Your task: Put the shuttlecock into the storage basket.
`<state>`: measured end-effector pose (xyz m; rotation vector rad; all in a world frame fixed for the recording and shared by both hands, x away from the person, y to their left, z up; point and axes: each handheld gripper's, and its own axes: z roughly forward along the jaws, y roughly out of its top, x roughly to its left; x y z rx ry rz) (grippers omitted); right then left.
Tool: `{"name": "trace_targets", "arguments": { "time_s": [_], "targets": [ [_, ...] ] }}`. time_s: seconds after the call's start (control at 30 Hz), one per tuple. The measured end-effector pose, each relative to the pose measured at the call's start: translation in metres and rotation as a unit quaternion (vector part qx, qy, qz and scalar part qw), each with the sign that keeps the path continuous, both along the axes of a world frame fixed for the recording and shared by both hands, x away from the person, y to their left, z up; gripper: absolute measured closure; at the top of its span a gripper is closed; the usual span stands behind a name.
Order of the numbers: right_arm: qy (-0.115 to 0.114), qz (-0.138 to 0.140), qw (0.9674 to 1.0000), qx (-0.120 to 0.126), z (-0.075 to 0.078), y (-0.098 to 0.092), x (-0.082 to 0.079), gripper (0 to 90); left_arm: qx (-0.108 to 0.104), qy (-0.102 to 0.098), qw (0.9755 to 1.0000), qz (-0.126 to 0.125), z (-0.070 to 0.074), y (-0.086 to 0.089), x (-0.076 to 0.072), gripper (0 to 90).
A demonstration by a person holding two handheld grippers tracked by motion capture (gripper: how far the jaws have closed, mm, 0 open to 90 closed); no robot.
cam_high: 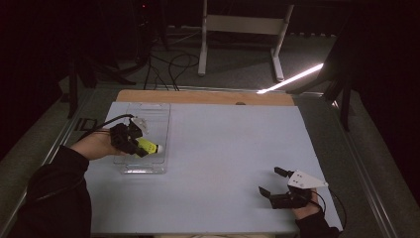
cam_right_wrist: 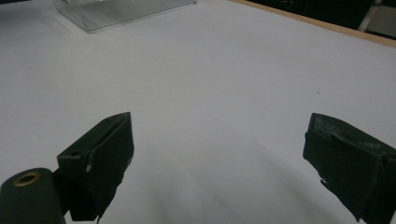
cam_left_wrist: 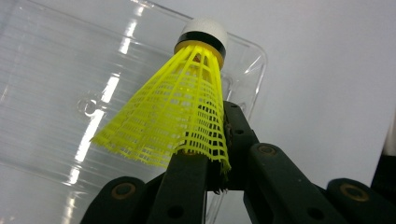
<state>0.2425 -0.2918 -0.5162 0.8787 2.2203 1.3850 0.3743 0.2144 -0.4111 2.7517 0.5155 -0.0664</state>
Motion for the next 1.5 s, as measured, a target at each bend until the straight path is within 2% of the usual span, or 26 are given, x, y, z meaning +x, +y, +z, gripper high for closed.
{"name": "trace_targets", "arguments": {
  "time_s": [0.27, 0.57, 0.73, 0.77, 0.8, 1.03, 1.13, 1.17, 1.27, 1.3, 1.37, 1.43, 1.5],
  "targets": [
    [0.001, -0.001, 1.0000, 0.000, 0.000, 0.000, -0.001, 8.6, 0.013, 0.004, 0.9999, -0.010, -0.011, -0.003, -0.001, 88.9],
    [0.003, -0.002, 1.0000, 0.001, -0.001, -0.001, 0.000, 8.6, 0.016, 0.012, 0.9997, -0.012, -0.019, -0.005, 0.000, 88.8],
    [0.004, -0.003, 1.0000, 0.000, -0.001, -0.001, 0.000, 8.6, 0.020, 0.017, 0.9997, -0.002, -0.022, -0.005, 0.001, 88.5],
    [0.004, -0.002, 1.0000, 0.000, -0.001, -0.001, 0.000, 8.6, 0.014, 0.028, 0.9995, -0.006, -0.025, -0.005, 0.002, 88.5],
    [0.004, -0.002, 1.0000, 0.000, -0.001, -0.001, 0.000, 8.6, 0.018, 0.031, 0.9994, -0.004, -0.026, -0.005, 0.002, 88.5],
    [0.003, -0.002, 1.0000, -0.003, -0.001, -0.001, 0.000, 8.6, 0.023, 0.038, 0.9990, -0.006, -0.035, -0.006, 0.005, 88.5],
    [0.004, -0.002, 1.0000, -0.003, -0.001, -0.001, 0.000, 8.6, 0.023, 0.043, 0.9988, -0.003, -0.037, -0.007, 0.005, 87.8],
    [0.004, -0.002, 1.0000, -0.003, -0.001, -0.001, 0.000, 8.7, 0.028, 0.047, 0.9985, 0.006, -0.037, -0.007, 0.006, 87.6],
    [0.004, -0.002, 1.0000, -0.004, -0.001, -0.001, 0.000, 8.6, 0.031, 0.041, 0.9987, 0.007, -0.035, -0.008, 0.006, 82.7],
    [0.005, -0.003, 1.0000, -0.004, -0.002, -0.001, 0.000, 8.7, 0.024, 0.034, 0.9990, 0.018, -0.032, -0.008, 0.007, 79.2],
    [0.005, -0.004, 1.0000, -0.004, -0.002, -0.001, 0.000, 8.7, 0.021, 0.029, 0.9991, 0.022, -0.028, -0.007, 0.008, 76.0],
    [0.005, -0.003, 1.0000, -0.005, -0.001, -0.001, 0.000, 8.7, 0.015, 0.027, 0.9991, 0.029, -0.025, -0.007, 0.008, 64.2],
    [0.005, -0.003, 1.0000, -0.005, -0.001, -0.001, 0.000, 8.7, 0.009, 0.025, 0.9985, 0.048, -0.022, -0.007, 0.009, 55.4]
  ]
}}
